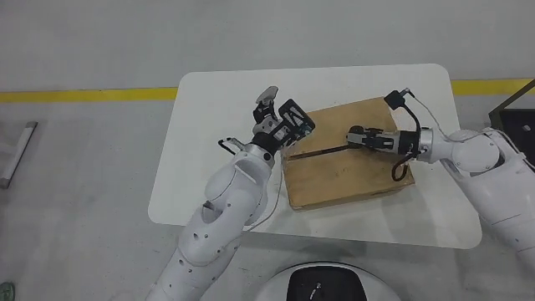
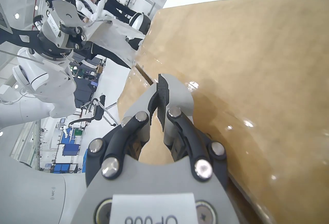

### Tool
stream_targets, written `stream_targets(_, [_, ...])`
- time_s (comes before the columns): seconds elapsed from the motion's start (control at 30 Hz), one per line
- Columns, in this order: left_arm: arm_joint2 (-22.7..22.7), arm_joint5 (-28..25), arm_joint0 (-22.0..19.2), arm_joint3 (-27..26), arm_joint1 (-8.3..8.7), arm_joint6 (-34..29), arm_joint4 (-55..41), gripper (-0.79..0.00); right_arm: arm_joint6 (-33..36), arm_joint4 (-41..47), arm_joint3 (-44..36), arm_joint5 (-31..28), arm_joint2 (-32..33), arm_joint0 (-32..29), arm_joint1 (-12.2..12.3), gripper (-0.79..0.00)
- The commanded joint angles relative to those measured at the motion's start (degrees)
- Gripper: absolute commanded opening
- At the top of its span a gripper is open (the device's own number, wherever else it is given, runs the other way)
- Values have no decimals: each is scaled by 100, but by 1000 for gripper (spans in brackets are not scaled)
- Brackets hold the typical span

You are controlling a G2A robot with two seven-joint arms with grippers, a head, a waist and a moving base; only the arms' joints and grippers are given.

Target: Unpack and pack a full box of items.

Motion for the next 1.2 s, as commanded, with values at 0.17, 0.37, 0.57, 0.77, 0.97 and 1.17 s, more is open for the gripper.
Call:
stream_targets(0.17, [218, -108, -242, 182, -118, -59, 5, 0, -78, 155, -122, -19, 687, -348, 160, -785])
stream_targets(0.37, [405, -203, -464, 331, -224, -125, 87, 0, -194, 247, -90, -60, 1376, -718, 307, -785])
stream_targets(0.57, [546, -243, -595, 434, -324, -165, 114, 0, -595, 13, 152, 108, 1821, -991, 395, -785])
stream_targets(0.77, [642, -275, -650, 517, -409, -167, 144, 0, -706, -293, 388, 284, 1506, -1015, 352, -785])
stream_targets(0.97, [682, -288, -669, 540, -478, -161, 203, 0, -638, -388, 579, 198, 904, -772, 231, -785])
stream_targets(1.17, [655, -283, -615, 516, -523, -177, 291, 0, -560, -343, 550, 98, 658, -710, 179, -785])
